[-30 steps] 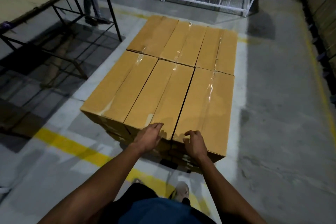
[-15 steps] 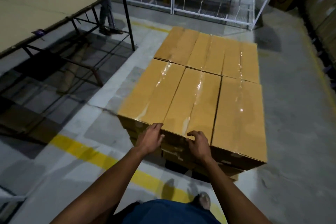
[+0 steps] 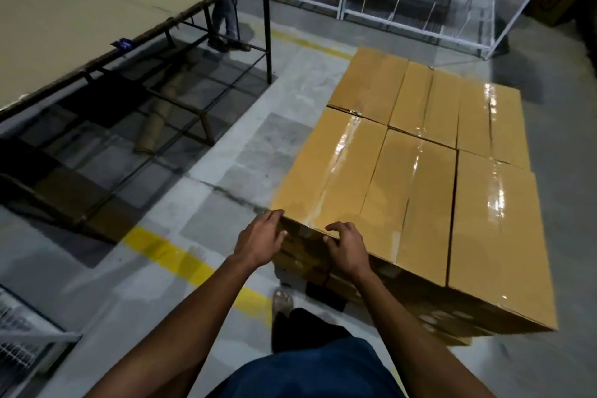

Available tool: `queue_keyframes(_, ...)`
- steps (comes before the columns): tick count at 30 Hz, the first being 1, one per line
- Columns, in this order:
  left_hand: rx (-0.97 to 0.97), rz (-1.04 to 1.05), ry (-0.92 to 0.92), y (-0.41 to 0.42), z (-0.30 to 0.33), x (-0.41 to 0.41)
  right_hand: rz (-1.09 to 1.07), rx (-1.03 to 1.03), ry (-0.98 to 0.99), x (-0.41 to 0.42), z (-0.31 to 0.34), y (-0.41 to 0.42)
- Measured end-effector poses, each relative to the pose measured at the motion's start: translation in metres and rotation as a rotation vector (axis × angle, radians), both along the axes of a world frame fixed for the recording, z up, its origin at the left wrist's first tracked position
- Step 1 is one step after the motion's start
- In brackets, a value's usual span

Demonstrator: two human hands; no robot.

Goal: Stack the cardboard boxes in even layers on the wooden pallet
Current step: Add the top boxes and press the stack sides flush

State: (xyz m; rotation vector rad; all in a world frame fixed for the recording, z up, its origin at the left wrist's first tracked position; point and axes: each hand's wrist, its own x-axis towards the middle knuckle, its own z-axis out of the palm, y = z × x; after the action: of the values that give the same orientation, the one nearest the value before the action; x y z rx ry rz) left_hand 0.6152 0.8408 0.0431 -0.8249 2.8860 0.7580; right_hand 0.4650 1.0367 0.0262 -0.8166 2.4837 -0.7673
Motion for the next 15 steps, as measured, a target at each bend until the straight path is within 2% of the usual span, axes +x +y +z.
queue_keyframes(15, 0.027, -0.229, -0.122, -0.188, -0.020, -0.070, -0.119, -0.068, -0.066, -0.044, -0.044, -0.198)
